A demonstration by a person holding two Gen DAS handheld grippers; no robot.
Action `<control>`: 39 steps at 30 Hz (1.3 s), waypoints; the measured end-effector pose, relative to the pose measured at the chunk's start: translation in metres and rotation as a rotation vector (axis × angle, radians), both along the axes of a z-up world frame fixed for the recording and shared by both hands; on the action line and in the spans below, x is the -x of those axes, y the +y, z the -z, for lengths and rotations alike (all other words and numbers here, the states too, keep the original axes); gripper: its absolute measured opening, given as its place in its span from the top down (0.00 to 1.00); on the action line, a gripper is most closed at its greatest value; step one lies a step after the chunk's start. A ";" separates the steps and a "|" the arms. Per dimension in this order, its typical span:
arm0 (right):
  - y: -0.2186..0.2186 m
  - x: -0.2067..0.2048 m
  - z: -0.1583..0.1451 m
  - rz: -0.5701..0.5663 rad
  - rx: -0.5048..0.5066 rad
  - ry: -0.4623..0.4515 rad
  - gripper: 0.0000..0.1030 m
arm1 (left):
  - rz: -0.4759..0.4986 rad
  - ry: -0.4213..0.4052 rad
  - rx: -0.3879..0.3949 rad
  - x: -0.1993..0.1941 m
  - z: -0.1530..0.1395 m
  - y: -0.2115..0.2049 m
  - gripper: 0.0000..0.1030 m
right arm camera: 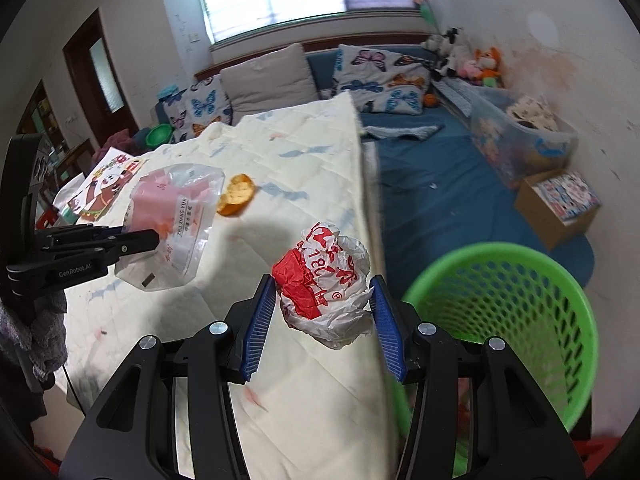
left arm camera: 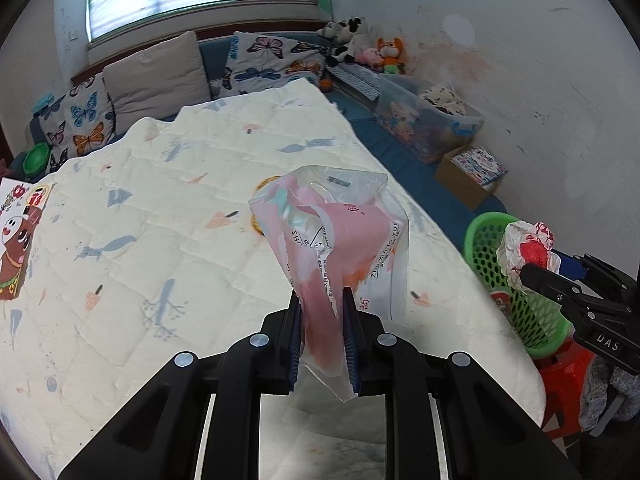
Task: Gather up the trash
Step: 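Lift the wrapper and clear bag and carry both over the green basket, then release the wrapper from the right gripper into the basket while the left gripper holds the bag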
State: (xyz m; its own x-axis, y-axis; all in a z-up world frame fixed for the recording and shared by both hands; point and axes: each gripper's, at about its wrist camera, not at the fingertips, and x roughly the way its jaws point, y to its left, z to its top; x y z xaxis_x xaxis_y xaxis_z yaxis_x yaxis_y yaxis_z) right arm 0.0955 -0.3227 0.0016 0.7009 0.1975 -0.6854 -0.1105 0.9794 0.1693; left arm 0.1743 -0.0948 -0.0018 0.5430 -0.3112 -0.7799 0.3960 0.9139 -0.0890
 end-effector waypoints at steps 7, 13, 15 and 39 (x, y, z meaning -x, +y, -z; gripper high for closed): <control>-0.052 0.032 0.003 0.106 -0.001 0.009 0.52 | 0.072 -0.005 -0.004 0.014 -0.004 -0.036 0.82; -0.093 0.053 0.014 0.195 0.001 0.032 0.50 | 0.134 -0.006 -0.007 0.024 -0.007 -0.071 0.82; -0.102 0.059 0.017 0.217 0.001 0.036 0.50 | 0.150 -0.003 -0.010 0.027 -0.005 -0.081 0.82; -0.155 0.102 0.020 0.330 -0.056 0.028 0.36 | 0.320 0.044 -0.076 0.045 0.018 -0.192 0.82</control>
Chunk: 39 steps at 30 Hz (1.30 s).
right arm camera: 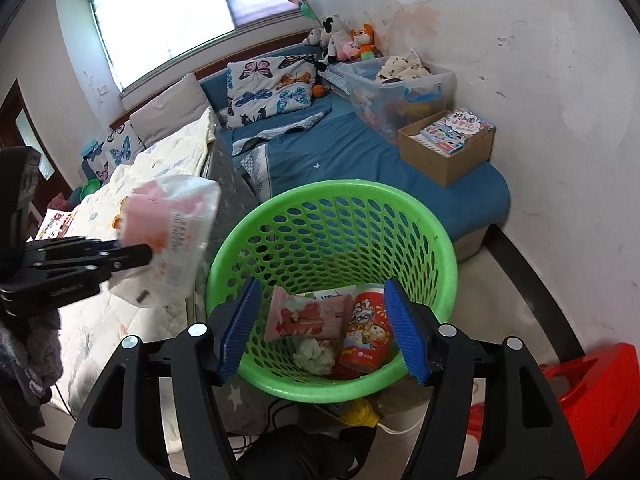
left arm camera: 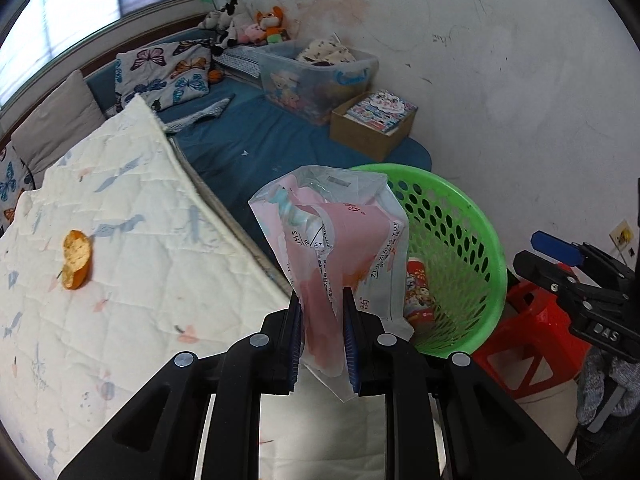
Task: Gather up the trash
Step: 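Release the wrapper from the right gripper into the basket while the left gripper holds the bag, then open the left gripper to drop the clear plastic bag into the basket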
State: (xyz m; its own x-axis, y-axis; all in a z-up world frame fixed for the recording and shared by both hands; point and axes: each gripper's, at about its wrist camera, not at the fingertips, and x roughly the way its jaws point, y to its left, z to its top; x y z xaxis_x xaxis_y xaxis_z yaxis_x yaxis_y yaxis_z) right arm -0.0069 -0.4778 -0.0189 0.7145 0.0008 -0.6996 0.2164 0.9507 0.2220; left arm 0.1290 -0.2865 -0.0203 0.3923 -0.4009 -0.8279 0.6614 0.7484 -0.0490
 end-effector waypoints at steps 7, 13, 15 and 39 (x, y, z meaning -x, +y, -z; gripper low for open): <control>-0.002 0.005 -0.001 0.000 -0.009 -0.012 0.34 | 0.034 0.015 -0.025 0.003 0.012 -0.023 0.82; 0.000 0.007 0.001 0.000 -0.011 -0.007 0.34 | 0.051 0.035 -0.033 0.006 0.021 -0.033 0.79; 0.000 0.007 0.001 0.001 -0.013 -0.007 0.34 | 0.059 0.039 -0.029 0.006 0.023 -0.034 0.77; 0.033 -0.010 -0.002 -0.073 -0.018 -0.011 0.34 | -0.064 -0.039 0.025 -0.005 -0.001 0.040 0.51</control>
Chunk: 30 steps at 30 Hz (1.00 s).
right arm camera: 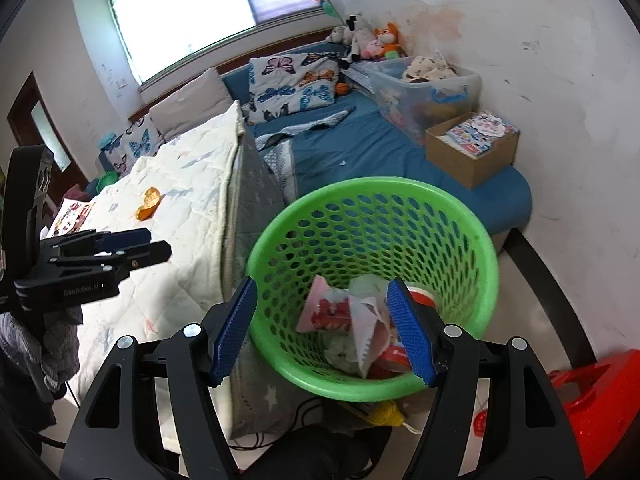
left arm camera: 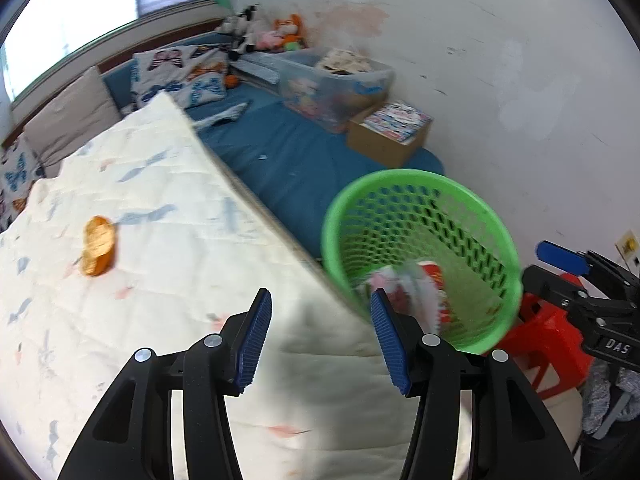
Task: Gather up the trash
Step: 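Open the left gripper to drop the clear plastic bag into the basket, then move both grippers back over the mattress toward the orange bread crust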
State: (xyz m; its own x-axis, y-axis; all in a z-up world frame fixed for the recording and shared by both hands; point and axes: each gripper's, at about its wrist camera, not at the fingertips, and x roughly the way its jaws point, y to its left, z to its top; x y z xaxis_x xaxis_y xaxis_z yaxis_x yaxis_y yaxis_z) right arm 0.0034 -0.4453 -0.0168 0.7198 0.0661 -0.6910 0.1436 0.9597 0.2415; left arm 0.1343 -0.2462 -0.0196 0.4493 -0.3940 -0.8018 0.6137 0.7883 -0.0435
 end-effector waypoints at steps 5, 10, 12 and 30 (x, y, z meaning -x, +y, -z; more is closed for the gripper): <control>0.011 -0.007 -0.002 -0.024 0.006 -0.002 0.34 | -0.062 0.006 -0.002 -0.012 0.003 0.026 0.51; 0.019 -0.013 -0.002 -0.043 0.008 0.001 0.34 | -0.088 0.007 -0.016 -0.014 0.010 0.042 0.51; 0.022 -0.015 -0.001 -0.051 0.007 0.005 0.34 | -0.093 0.006 -0.029 -0.015 0.015 0.047 0.51; 0.050 -0.041 0.002 -0.118 -0.007 0.013 0.34 | -0.238 -0.012 -0.064 -0.059 0.019 0.104 0.51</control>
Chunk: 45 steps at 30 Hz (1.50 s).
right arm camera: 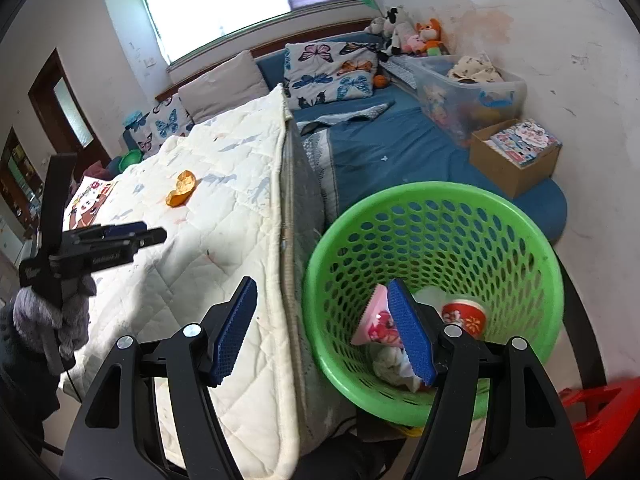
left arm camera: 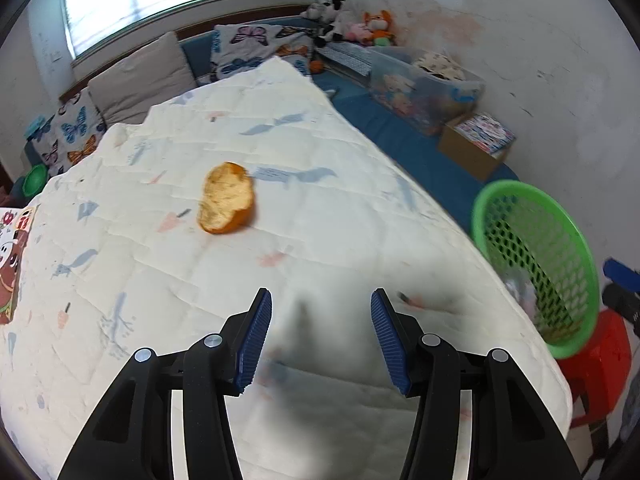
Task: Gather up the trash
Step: 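Move both grippers back over the mattress toward the orange bread crust, then close the left gripper on the orange bread crust and lift it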
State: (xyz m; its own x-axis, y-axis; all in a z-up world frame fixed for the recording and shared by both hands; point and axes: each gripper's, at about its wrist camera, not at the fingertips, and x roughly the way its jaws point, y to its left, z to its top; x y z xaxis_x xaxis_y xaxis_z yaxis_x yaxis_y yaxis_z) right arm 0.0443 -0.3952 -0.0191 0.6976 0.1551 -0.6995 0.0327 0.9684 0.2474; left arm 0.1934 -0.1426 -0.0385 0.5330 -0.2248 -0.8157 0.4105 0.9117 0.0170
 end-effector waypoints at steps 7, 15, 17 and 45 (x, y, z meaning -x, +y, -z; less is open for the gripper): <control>0.016 -0.014 -0.003 -0.037 0.004 0.001 0.33 | -0.076 -0.019 -0.031 -0.034 0.001 0.023 0.47; 0.042 -0.041 0.001 -0.098 0.006 0.012 0.32 | -0.115 -0.008 -0.032 -0.071 0.010 0.045 0.38; 0.048 -0.048 0.002 -0.111 0.006 0.017 0.32 | -0.108 -0.007 -0.029 -0.077 0.012 0.045 0.34; 0.078 -0.075 0.012 -0.171 -0.003 0.044 0.32 | -0.036 0.003 -0.017 -0.095 0.023 0.040 0.76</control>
State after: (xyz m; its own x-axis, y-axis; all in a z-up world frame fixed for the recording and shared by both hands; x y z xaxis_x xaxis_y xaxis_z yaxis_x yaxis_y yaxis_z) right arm 0.1197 -0.3170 -0.0307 0.6300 0.2708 -0.7278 -0.1215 0.9600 0.2521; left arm 0.2883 -0.1030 -0.0615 0.5379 -0.1921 -0.8209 0.3779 0.9253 0.0311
